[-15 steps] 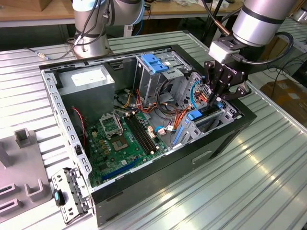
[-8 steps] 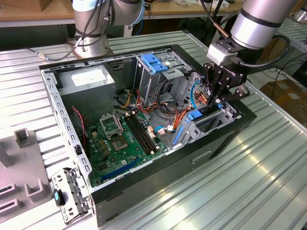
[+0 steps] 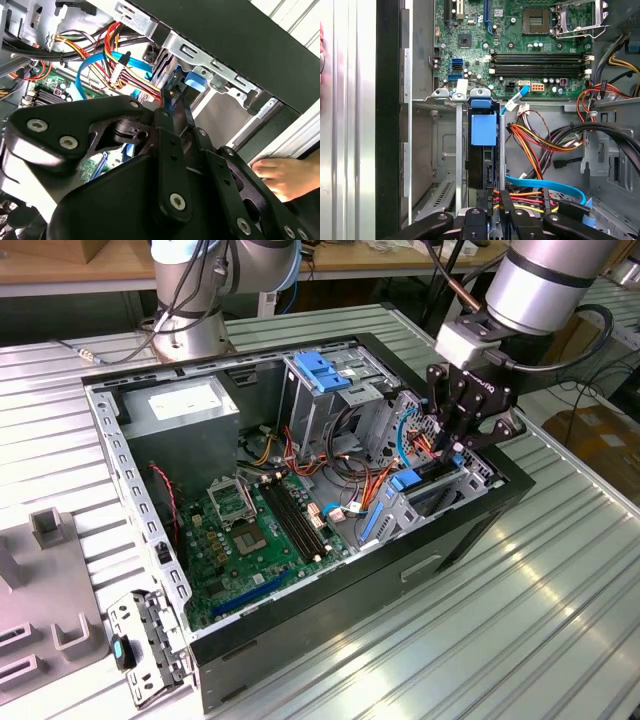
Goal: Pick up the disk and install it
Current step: 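Insert the first disk wire, then insert the second disk wire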
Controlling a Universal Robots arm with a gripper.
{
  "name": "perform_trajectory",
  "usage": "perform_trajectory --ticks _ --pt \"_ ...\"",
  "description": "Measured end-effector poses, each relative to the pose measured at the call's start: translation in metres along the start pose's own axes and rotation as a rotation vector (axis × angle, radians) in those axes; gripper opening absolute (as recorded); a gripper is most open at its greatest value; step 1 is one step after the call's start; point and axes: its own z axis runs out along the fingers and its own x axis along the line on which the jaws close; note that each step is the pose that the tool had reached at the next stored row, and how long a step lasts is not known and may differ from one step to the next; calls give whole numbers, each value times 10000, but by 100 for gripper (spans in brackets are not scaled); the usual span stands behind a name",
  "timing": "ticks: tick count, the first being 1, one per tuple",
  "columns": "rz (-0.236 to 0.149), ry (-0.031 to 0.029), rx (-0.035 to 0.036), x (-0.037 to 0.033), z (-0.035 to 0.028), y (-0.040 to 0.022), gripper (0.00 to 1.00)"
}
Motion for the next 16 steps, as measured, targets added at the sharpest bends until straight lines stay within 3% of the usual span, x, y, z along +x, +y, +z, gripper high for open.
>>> perform_trajectory --ticks 3,6,16 --pt "0 2 0 0 -2 0 23" --pt "0 2 0 0 -2 0 11" --pt "0 2 0 0 -7 0 11"
